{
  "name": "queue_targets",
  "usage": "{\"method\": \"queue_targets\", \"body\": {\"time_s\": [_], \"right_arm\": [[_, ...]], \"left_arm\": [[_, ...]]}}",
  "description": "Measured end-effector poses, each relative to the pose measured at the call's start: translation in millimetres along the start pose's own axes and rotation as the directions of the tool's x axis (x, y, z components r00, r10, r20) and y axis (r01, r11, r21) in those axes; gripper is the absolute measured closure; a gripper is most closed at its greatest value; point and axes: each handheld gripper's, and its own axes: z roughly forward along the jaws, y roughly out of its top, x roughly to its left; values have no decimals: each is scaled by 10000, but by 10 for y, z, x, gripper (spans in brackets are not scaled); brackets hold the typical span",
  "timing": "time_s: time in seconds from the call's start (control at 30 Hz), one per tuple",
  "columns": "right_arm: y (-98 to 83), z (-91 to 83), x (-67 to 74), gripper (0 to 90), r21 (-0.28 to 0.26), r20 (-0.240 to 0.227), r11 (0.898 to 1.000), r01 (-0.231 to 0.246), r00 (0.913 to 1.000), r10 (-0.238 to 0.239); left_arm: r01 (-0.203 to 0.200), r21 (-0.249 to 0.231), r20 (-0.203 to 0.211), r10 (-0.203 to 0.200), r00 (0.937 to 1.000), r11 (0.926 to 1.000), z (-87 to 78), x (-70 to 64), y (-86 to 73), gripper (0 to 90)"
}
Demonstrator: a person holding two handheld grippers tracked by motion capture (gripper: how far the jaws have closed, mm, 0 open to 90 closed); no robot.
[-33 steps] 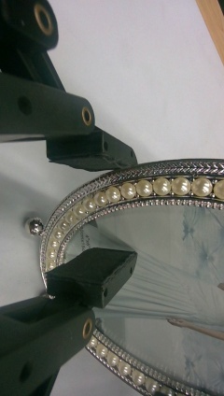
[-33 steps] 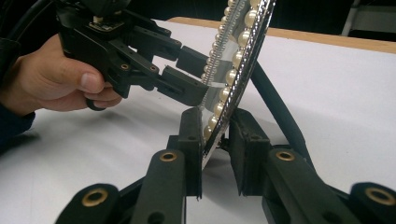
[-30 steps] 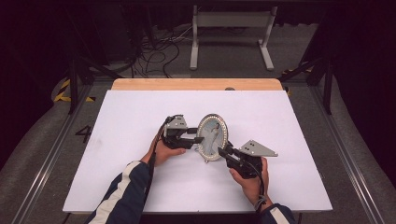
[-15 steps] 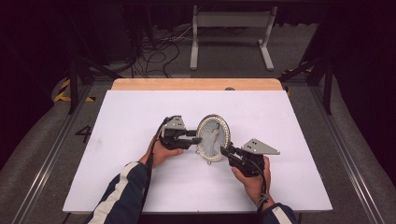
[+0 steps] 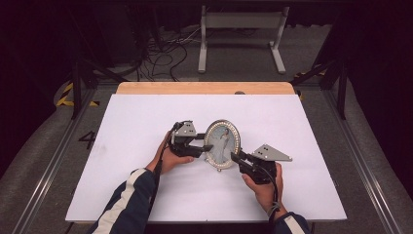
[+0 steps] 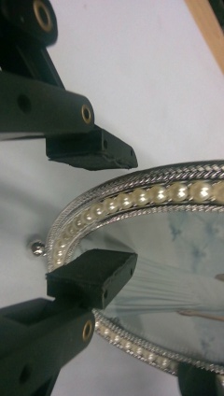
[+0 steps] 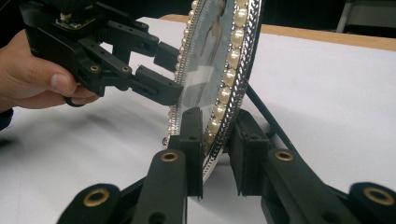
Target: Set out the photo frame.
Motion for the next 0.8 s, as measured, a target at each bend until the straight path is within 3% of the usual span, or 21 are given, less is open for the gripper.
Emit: {"method": "queue_targets", "body": {"time_s": [0.1, 0.2, 0.3, 0.43, 0.5, 0.8], "right_arm": [[1, -6, 11, 756, -31, 84, 10000, 93, 9999, -93], [12, -40, 18, 741, -285, 269, 9993, 245, 9994, -238], [36, -92, 12, 734, -605, 428, 9981, 134, 9990, -108], [45, -107, 11, 765, -664, 317, 9978, 49, 9995, -28], [49, -106, 10, 770, -658, 346, 9978, 13, 9994, 9], [52, -72, -12, 783, -547, 301, 9984, -104, 9995, 121]], "left_arm": [[66, -205, -101, -68, 9999, 9998, -5, 7, 12, 468], [29, -248, -400, -39, 9992, 9997, -4, 15, 21, 401], [39, -495, -482, -62, 9988, 9988, -15, 22, 25, 388], [164, -424, 16, -164, 9999, 9990, 3, 24, 62, 411], [36, -466, 280, -23, 9996, 9989, 4, 4, 90, 481], [60, -300, 275, -52, 9996, 9995, -39, 1, 100, 554]]}}
